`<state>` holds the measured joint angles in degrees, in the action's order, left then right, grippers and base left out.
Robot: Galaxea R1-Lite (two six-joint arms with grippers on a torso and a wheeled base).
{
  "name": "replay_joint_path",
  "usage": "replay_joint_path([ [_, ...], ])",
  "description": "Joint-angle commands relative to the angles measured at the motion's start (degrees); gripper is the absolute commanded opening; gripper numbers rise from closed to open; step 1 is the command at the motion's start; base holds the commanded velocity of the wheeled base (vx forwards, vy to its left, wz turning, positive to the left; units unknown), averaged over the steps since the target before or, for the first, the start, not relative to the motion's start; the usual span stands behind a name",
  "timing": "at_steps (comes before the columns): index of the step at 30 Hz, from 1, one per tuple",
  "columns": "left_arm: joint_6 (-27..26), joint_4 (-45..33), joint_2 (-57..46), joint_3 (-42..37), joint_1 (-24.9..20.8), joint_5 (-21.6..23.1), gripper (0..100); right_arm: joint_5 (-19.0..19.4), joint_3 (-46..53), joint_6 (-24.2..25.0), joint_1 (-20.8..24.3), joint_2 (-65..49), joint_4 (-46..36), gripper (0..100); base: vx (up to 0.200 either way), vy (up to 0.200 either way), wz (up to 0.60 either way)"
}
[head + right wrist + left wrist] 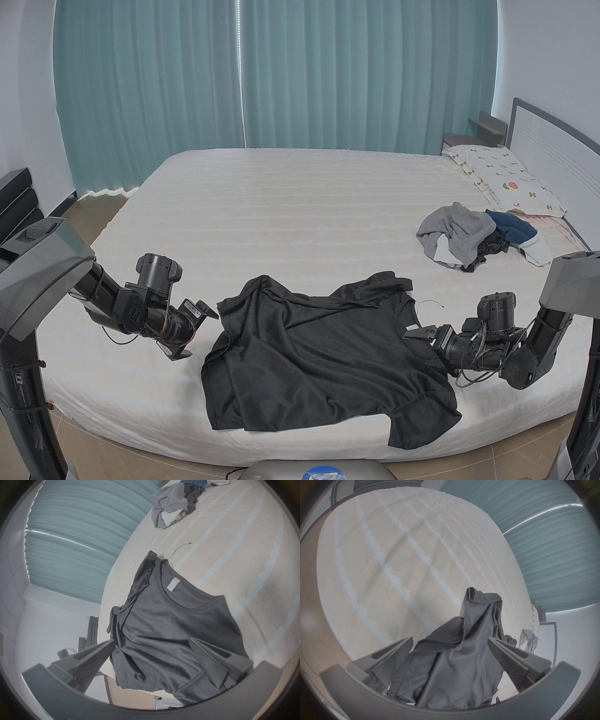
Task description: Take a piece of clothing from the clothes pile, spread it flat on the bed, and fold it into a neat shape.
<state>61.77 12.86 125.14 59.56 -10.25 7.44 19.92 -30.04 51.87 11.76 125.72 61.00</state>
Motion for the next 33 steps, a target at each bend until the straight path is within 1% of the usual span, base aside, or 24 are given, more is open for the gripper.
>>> replay_joint_path([
  [1,0.1,0.1,0.6,0.7,-0.1,-0.4,100,0.2,0.2,0.7,-0.1,0.1,0.9,100,0.000,0.000,0.00],
  [3,0.0,0.1,1.0,1.1,-0.1,-0.4,100,0.2,0.3,1.9,0.0,0.7,1.8,100,0.000,0.000,0.00],
  [7,-0.3,0.1,2.5,3.0,-0.5,-1.0,100,0.2,0.5,2.4,0.0,2.2,3.2,100,0.000,0.000,0.00],
  [12,-0.5,0.1,4.5,5.5,-1.1,-4.2,100,0.0,0.9,2.4,0.5,3.4,5.3,100,0.000,0.000,0.00],
  [20,-2.8,-0.3,10.0,14.5,-1.5,-5.1,100,-0.1,1.1,2.6,0.7,4.0,6.1,100,0.000,0.000,0.00],
  [24,-3.2,0.1,11.9,16.7,-2.1,-5.2,100,-0.1,1.3,2.5,0.7,4.1,6.7,100,0.000,0.000,0.00],
  [26,-5.5,-0.3,12.3,17.3,-2.6,-4.9,100,-0.1,1.4,2.5,0.7,4.1,6.8,100,0.000,0.000,0.00],
  [27,-5.7,-0.3,12.4,17.3,-2.6,-4.9,100,-0.1,1.4,2.5,0.7,4.1,6.8,100,0.000,0.000,0.00],
  [28,-8.4,0.1,13.3,17.5,-2.7,-4.8,100,-0.1,1.4,2.5,0.7,4.2,6.8,100,0.000,0.000,0.00],
  [29,-9.2,0.0,13.8,18.0,-2.8,-5.1,100,-0.1,1.4,2.5,0.7,4.2,6.8,100,0.000,0.000,0.00],
  [33,-9.5,-0.2,14.7,18.9,-3.5,-5.5,100,-0.1,1.4,2.5,0.7,4.2,6.8,100,0.000,0.000,0.00],
])
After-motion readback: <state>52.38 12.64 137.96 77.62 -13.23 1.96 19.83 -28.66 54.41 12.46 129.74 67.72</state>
